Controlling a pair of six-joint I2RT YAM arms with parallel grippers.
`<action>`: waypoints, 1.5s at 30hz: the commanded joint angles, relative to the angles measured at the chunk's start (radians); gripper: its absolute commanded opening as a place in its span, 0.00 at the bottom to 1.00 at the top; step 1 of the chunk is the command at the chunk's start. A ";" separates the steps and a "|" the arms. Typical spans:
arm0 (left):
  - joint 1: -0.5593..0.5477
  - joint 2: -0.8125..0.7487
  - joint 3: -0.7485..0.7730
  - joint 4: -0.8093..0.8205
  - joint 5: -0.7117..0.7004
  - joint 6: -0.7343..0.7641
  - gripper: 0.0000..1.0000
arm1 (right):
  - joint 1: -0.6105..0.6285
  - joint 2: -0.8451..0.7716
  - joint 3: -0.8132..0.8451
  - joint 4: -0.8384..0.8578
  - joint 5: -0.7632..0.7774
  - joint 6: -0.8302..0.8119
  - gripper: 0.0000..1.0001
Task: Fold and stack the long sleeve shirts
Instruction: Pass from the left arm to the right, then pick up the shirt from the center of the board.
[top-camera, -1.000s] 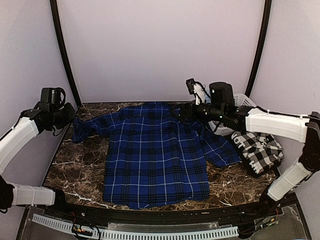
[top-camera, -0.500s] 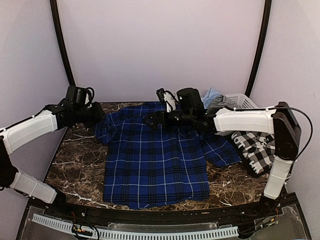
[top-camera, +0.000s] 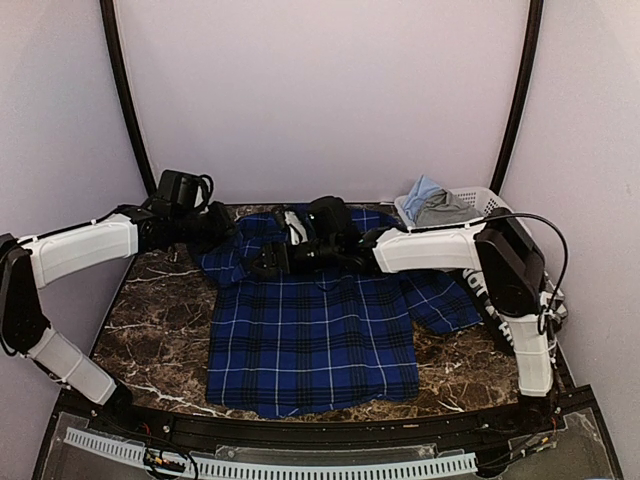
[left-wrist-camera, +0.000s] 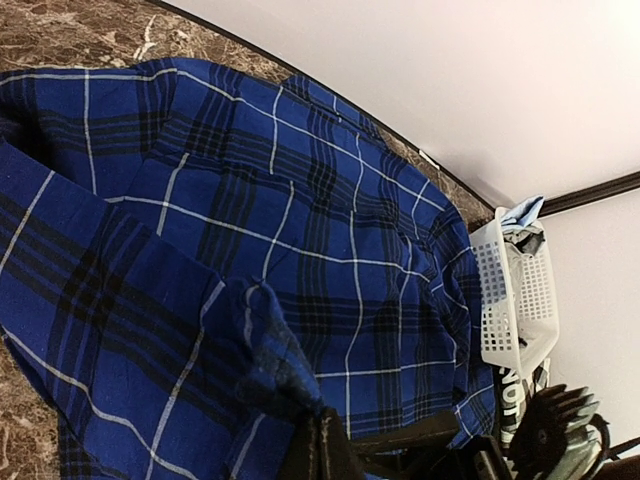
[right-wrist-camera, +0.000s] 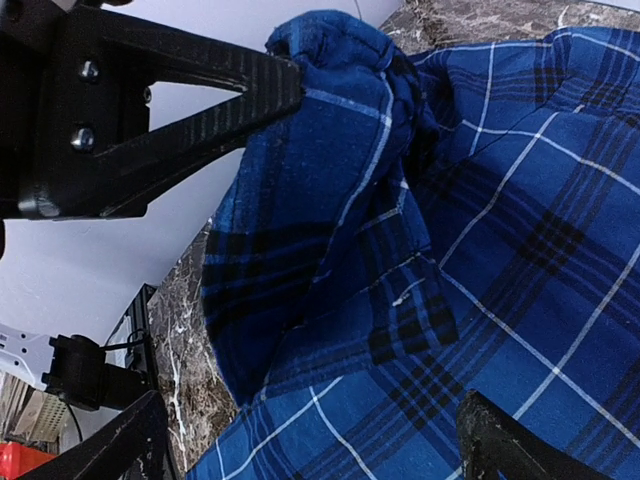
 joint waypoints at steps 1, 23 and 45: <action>-0.023 0.010 0.044 0.036 0.019 -0.005 0.00 | 0.012 0.061 0.090 0.013 -0.054 0.063 0.96; -0.067 0.016 0.085 -0.060 -0.020 0.064 0.06 | -0.009 0.171 0.213 -0.015 -0.060 0.125 0.00; -0.080 -0.360 -0.305 -0.443 0.098 -0.001 0.36 | -0.083 0.161 0.282 -0.105 -0.118 -0.006 0.00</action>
